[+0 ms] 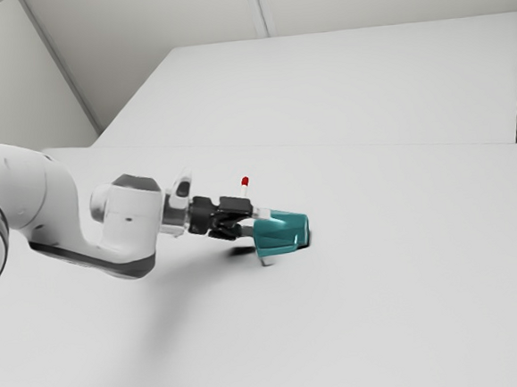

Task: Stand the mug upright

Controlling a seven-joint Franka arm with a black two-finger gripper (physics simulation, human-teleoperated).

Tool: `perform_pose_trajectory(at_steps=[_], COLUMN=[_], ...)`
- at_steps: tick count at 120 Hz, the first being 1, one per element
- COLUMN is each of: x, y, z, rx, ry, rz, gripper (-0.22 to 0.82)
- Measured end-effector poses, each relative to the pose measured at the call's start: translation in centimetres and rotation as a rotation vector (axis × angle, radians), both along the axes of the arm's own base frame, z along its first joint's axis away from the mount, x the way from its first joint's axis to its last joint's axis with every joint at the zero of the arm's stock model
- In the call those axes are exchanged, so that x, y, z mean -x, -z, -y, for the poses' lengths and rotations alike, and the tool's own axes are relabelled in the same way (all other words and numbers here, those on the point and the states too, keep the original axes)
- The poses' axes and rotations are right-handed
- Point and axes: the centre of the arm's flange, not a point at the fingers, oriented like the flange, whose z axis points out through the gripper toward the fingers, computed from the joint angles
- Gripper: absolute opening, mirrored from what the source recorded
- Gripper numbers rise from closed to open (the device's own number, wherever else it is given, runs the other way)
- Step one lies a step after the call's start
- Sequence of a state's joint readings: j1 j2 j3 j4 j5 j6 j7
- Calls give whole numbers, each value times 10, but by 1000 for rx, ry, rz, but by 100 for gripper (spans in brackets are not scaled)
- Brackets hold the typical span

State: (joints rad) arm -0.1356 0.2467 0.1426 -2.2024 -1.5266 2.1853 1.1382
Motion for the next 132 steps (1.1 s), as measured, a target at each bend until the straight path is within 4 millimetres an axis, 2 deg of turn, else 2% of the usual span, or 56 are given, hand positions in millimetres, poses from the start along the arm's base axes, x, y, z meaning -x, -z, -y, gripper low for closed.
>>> perform_pose_trajectory(at_steps=[36, 98, 113, 132], x=[-4, -11, -13, -15], y=[2, -7, -9, -13], z=[11, 18, 20, 20], rx=[-1, -2, -4, -10], ry=[19, 32, 37, 43], rz=[1, 23, 31, 42], gripper=[56, -3, -11, -15])
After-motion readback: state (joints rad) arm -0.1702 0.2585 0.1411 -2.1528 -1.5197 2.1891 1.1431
